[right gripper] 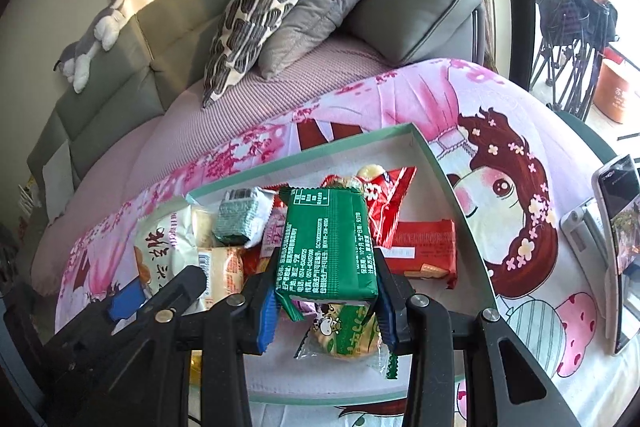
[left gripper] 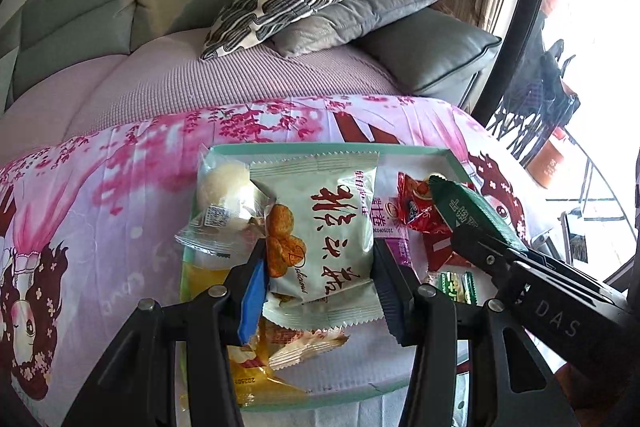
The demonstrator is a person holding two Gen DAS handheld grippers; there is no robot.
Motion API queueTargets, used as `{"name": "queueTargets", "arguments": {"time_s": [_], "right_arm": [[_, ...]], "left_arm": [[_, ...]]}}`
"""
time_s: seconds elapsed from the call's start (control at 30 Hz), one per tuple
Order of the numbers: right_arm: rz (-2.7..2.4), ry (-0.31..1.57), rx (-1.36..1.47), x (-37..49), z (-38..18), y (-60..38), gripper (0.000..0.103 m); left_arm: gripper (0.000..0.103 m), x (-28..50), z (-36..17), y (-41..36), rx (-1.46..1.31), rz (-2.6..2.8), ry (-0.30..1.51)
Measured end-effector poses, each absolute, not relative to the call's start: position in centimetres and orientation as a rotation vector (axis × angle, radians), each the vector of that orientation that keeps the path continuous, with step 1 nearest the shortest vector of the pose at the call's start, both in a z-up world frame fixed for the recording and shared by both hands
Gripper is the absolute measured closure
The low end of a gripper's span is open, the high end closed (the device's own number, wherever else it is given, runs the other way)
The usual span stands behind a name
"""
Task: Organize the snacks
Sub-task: 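Carry the pastry bag and green pack into the tray and open both grippers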
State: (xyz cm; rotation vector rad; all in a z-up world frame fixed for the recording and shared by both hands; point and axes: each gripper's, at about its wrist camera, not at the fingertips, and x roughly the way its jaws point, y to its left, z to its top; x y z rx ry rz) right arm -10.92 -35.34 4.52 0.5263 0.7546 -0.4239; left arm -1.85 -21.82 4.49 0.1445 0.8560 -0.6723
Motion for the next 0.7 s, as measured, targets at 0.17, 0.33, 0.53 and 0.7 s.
{"name": "queueTargets", "arguments": {"time_s": [0.17, 0.33, 0.53, 0.7], "right_arm": [[-0.422, 0.797, 0.528, -10.5, 3.6, -35.5, 0.060], [-0.429, 0.838, 0.530, -10.0, 2.7, -35.5, 0.060], [-0.439, 0.861, 0.529, -9.8, 2.3, -35.5, 0.060], [-0.447, 0.882, 0.522, -9.6, 2.1, -35.5, 0.058]], "left_arm": [[0.051, -1.6, 3.7, -22.4, 0.155, -0.662, 0.877], [0.051, -1.3, 2.9, -22.5, 0.156, -0.654, 0.907], [0.049, -1.1, 2.8, -22.5, 0.162, -0.651, 0.912], [0.047, -1.0, 2.7, -22.4, 0.171, -0.645, 0.928]]}}
